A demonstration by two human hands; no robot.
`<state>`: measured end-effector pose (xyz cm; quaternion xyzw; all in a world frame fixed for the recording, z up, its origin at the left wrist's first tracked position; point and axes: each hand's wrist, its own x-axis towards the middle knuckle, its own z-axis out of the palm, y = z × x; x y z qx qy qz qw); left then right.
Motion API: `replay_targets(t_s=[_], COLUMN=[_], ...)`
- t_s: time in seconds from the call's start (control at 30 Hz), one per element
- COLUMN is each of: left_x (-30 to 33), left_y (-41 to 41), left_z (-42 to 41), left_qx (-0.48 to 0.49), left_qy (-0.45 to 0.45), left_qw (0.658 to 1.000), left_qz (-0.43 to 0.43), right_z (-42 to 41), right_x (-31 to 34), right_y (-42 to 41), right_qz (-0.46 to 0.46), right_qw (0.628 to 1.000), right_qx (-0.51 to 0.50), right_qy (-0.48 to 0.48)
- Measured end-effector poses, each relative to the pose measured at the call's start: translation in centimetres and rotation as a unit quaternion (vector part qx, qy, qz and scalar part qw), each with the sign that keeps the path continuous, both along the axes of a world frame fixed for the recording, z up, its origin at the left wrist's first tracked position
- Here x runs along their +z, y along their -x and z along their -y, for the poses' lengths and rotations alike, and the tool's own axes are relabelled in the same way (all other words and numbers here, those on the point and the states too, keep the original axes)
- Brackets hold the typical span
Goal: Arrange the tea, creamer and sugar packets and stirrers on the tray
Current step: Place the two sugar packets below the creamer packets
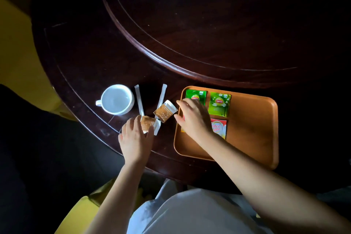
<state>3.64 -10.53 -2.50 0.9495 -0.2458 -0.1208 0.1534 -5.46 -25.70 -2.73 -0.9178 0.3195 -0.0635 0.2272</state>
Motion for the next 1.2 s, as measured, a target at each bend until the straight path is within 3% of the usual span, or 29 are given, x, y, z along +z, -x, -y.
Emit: replay_targets(t_s=[0.2,0.4,0.53,0.63,0.73,0.87,1.0,1.2], left_x=[-0.9,-1.3,-1.3,-0.5,1.0,2.4,2.1,0.6], left_y=[-0.7,-1.0,-1.1,-0.7,0.2,2.2,4.5,7.1], left_z=[0.1,0.0,-0.8,-1.5,-2.0,-2.1,-0.5,1.8], left_qx=[0.011,0.029,0.068,0.100,0.137,0.105,0.051,-0.030], left_qy=[-0.043,-0.018,0.051,0.134,0.182,0.210,0.197,0.145], left_qw=[0.999,0.998,0.995,0.981,0.962,0.955,0.955,0.968], left_qz=[-0.031,-0.045,-0.058,-0.102,-0.153,-0.183,-0.214,-0.203], right_z=[0.3,0.5,0.6,1.1,1.6,1.8,1.4,0.3], right_x=[-0.2,-1.0,-0.7,0.5,1.2,1.9,0.7,-1.5], right_y=[-3.8,-4.4,-4.2,-3.1,-0.7,5.1,11.4,14.9], right_qz=[-0.077,-0.106,-0.020,0.053,0.079,0.160,0.147,0.073], right_qw=[0.983,0.974,0.988,0.992,0.968,0.923,0.905,0.942], right_qx=[0.151,0.164,0.136,0.101,0.026,-0.108,-0.184,-0.184], right_qy=[0.076,0.111,0.065,-0.061,-0.235,-0.332,-0.353,-0.271])
